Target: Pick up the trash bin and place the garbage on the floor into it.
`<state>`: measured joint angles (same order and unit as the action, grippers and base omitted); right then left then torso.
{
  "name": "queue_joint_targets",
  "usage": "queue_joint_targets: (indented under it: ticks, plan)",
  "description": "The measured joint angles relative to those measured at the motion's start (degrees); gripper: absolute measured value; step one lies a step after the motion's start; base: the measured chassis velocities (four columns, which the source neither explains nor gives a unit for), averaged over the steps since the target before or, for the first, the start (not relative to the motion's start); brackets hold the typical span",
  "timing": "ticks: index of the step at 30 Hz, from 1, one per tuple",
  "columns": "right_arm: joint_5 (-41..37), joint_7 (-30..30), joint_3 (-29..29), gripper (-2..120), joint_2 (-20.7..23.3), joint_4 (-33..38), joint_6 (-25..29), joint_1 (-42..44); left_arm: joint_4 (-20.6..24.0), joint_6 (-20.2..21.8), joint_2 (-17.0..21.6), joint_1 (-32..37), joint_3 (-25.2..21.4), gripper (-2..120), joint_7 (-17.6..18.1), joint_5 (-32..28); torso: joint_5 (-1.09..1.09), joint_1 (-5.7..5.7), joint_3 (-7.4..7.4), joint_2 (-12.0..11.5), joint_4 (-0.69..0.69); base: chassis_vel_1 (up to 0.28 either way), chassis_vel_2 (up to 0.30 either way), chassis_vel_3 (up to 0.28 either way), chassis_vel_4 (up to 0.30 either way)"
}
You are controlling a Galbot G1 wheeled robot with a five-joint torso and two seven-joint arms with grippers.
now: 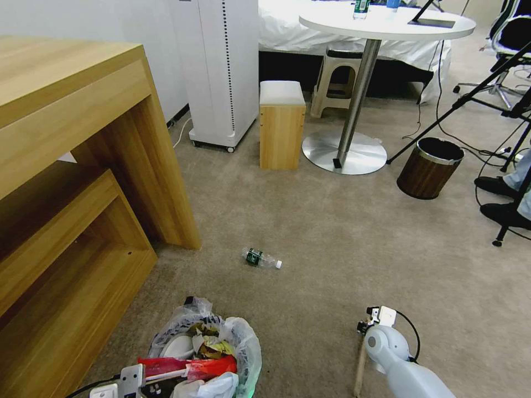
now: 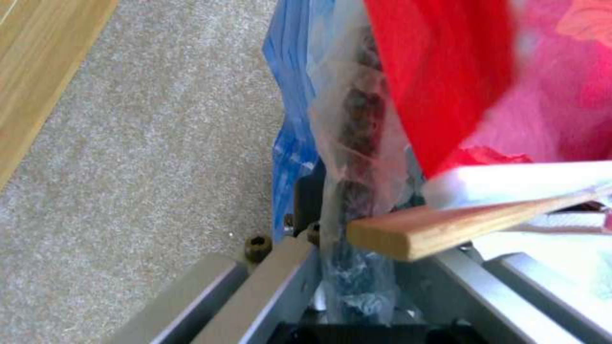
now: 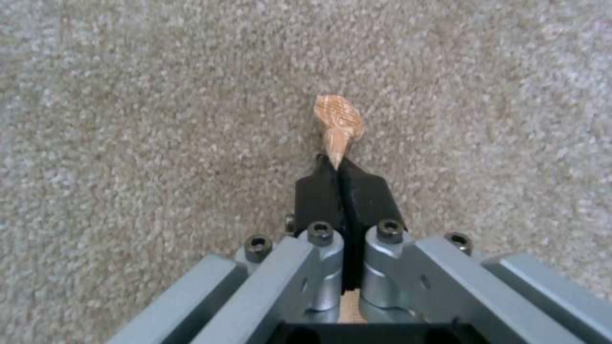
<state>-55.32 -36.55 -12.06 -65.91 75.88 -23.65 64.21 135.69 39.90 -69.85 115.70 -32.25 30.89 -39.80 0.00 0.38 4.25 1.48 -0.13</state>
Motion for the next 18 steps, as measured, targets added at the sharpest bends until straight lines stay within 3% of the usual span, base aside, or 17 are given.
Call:
queue_joint_targets:
  ticks: [12, 18]
  plan:
    - [-0.39, 0.44, -0.16, 0, 1.22, 1.32, 0.20, -0.06, -0.07, 0.02, -0.05, -0.10, -0.05, 0, 0.28, -0.06, 0.00, 0.00, 0.00, 0.00, 0.00, 0.000, 0.000, 0.000, 0.000]
    - [-2.01, 0.37, -1.73, 0, 5.94, 6.46, -0.18, 1.23, 1.68, 0.58, 0.92, 1.23, -1.10, 0, 1.76, -2.75, -0.02, 0.00, 0.00, -0.01, -0.01, 0.000, 0.000, 0.000, 0.000]
